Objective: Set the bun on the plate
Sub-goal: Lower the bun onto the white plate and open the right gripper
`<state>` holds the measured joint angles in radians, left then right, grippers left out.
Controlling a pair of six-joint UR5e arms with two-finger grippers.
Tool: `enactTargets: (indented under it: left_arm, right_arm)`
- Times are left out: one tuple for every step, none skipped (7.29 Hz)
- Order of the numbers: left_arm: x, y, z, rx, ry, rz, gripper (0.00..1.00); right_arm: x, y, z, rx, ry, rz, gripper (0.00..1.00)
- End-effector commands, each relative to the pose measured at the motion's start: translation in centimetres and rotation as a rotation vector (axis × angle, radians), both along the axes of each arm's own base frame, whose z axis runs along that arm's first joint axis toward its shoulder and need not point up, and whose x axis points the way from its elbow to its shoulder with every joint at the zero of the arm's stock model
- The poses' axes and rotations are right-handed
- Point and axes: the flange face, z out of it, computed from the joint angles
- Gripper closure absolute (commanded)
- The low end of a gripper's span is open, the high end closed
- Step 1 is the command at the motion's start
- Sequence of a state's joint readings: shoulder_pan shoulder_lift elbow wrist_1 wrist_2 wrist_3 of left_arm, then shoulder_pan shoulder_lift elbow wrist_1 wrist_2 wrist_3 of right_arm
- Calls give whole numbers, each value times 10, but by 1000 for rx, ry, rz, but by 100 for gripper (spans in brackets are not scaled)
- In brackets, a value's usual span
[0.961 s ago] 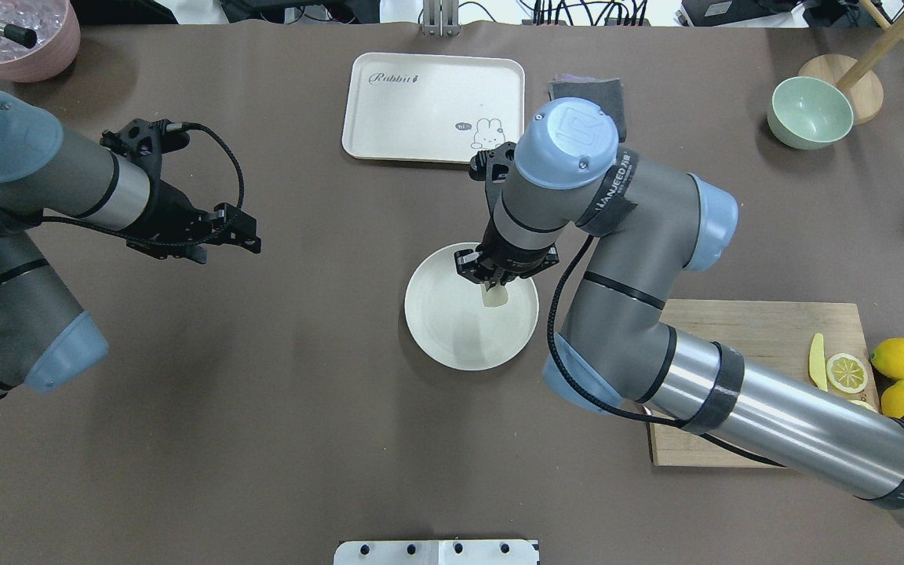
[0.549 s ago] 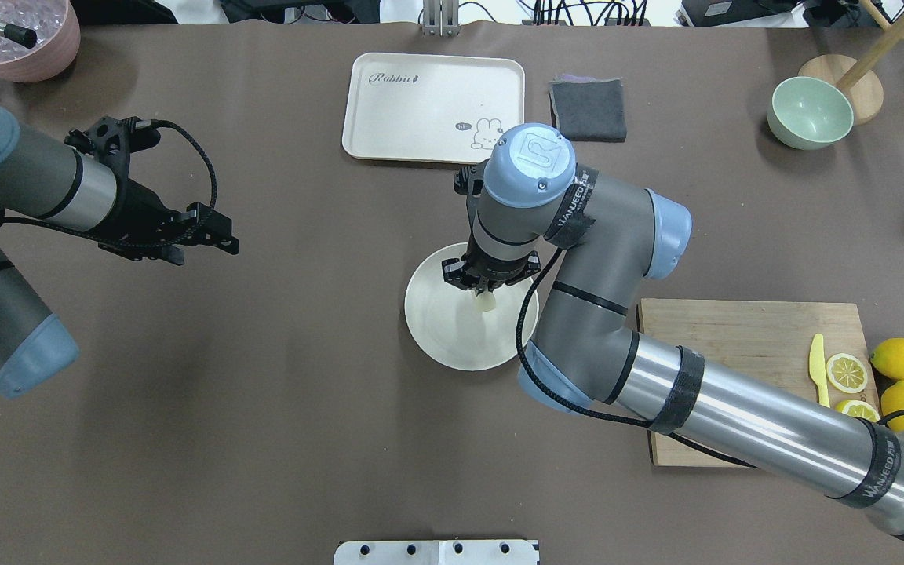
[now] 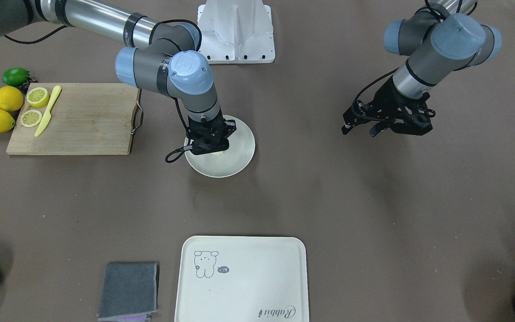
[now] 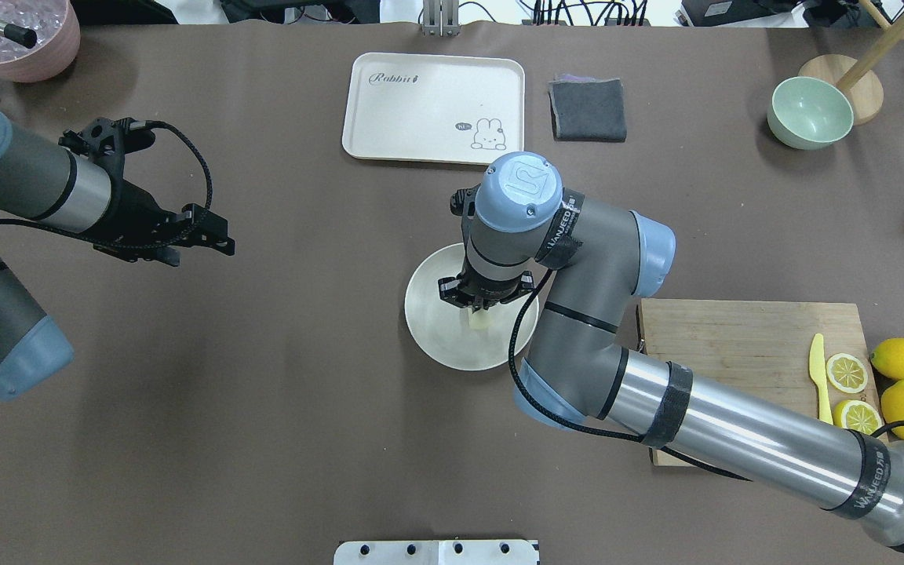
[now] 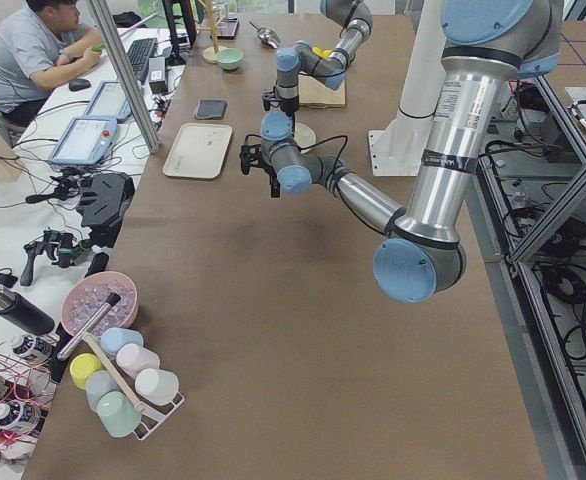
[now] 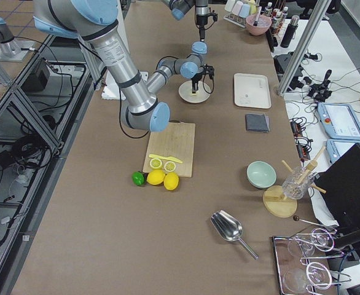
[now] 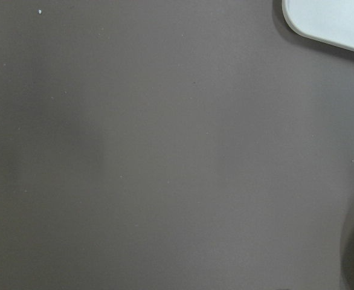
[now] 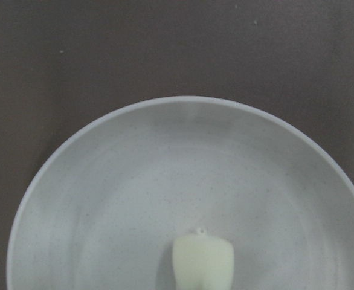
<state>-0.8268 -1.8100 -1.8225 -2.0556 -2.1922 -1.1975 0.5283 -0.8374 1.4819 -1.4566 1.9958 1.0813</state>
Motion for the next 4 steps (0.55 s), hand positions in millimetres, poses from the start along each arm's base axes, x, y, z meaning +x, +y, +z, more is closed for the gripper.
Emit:
enactTargets:
  left_arm:
    - [0,0,0,0,-1,-2,9]
    - [0,0,1,-1,-2,-2,9]
    - [0,0,0,0,-1,-2,9]
    - [0,0,-1,1,0,-4,9]
  right_arm:
    - [-4,5,0,0,-1,-8,56]
    - [-4,5,0,0,-1,-8,45]
    - [-4,5,1,-1,1,-8,14]
    - [-3,5,-2,0,-4,-6,1]
